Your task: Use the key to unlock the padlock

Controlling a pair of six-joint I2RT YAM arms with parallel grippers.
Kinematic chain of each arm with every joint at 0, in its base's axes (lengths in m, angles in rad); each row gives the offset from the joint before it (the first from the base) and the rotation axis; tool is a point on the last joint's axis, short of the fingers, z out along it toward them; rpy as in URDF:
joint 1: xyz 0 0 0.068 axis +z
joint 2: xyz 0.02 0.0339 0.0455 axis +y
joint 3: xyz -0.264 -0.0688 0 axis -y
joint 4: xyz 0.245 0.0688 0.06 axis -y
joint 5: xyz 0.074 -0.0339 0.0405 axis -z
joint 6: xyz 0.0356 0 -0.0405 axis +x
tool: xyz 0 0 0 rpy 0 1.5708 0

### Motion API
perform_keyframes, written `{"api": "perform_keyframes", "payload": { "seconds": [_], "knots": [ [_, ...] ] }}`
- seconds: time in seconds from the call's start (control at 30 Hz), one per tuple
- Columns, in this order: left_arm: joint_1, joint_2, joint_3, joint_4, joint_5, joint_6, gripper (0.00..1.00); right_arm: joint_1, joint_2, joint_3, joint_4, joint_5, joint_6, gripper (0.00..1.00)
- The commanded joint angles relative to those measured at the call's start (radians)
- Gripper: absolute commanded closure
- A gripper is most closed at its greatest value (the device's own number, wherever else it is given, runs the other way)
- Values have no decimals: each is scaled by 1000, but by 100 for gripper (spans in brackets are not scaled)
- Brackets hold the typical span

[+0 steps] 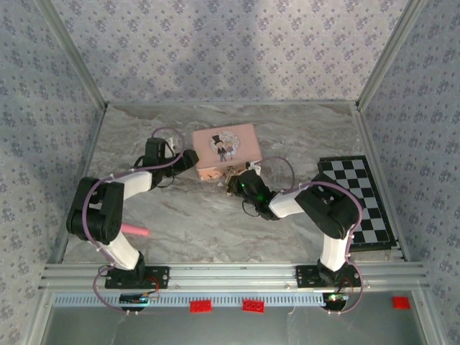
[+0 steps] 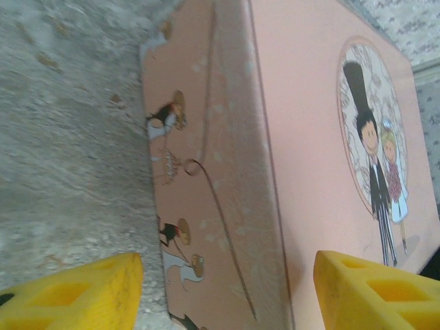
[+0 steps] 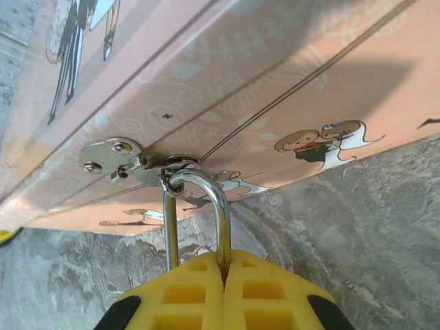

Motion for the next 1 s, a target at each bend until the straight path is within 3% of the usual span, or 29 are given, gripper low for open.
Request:
{"api": "perform_keyframes", "payload": {
  "seconds": [0.0,0.23,0.97],
  "knots": [
    [-40,3,48,24,6,0,33,-31,10,1,130,40,62,100],
    [-49,69,78,-50,-54,-22,34,-58,21,-7,168,47,88,100],
    [-51,164,100,-82,-80,-57,38,-117,74,-56,328,75,214,100]
  ]
}}
